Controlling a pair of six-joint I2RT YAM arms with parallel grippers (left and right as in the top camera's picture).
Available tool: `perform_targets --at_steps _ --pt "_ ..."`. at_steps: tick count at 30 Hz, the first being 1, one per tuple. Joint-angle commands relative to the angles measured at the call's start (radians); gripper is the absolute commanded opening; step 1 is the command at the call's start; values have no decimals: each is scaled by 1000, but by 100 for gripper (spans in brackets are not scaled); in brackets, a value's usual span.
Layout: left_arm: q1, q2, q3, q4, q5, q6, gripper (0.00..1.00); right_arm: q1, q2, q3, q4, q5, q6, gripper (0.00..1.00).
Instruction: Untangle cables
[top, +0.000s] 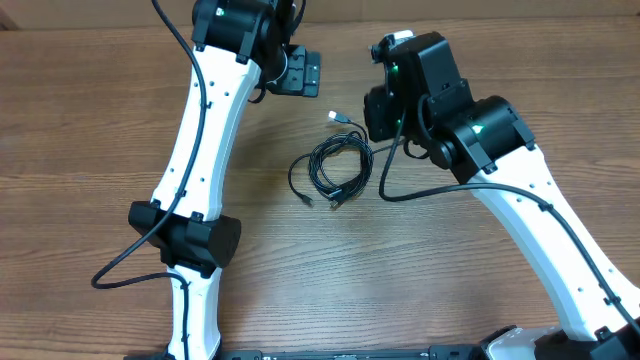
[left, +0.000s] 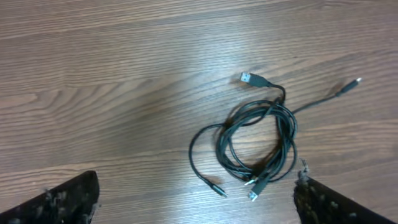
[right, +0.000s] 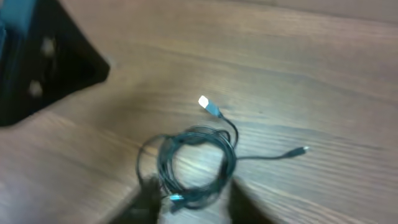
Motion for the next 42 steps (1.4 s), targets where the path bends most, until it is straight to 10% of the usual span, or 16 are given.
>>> perform_targets --at_steps 1,4,6,9,15,19,24,30,34,42 --pt "-1 -13 3 -5 31 25 100 4 11 -35 -3 -26 29 61" --pt "-1 -13 3 -8 31 25 100 5 39 -101 19 -133 71 85" --pt "-1 -13 3 -8 30 26 100 5 61 -132 32 -214 70 41" --pt "-1 -13 3 -15 30 26 100 5 90 -189 84 -321 105 31" --pt "-1 -13 2 -28 30 26 100 3 171 -278 141 -227 384 63" --pt "-1 -13 2 -31 30 26 100 1 233 -293 142 -150 634 24" --pt "-1 -13 2 -38 30 26 100 1 285 -298 201 -146 690 60" --pt "-1 -13 2 -61 30 29 100 -5 358 -298 225 -98 697 60" --pt "-1 -13 2 -61 23 29 100 -6 402 -298 225 -98 698 39" --pt "-1 -13 2 -62 23 29 100 -9 426 -298 232 -87 690 61"
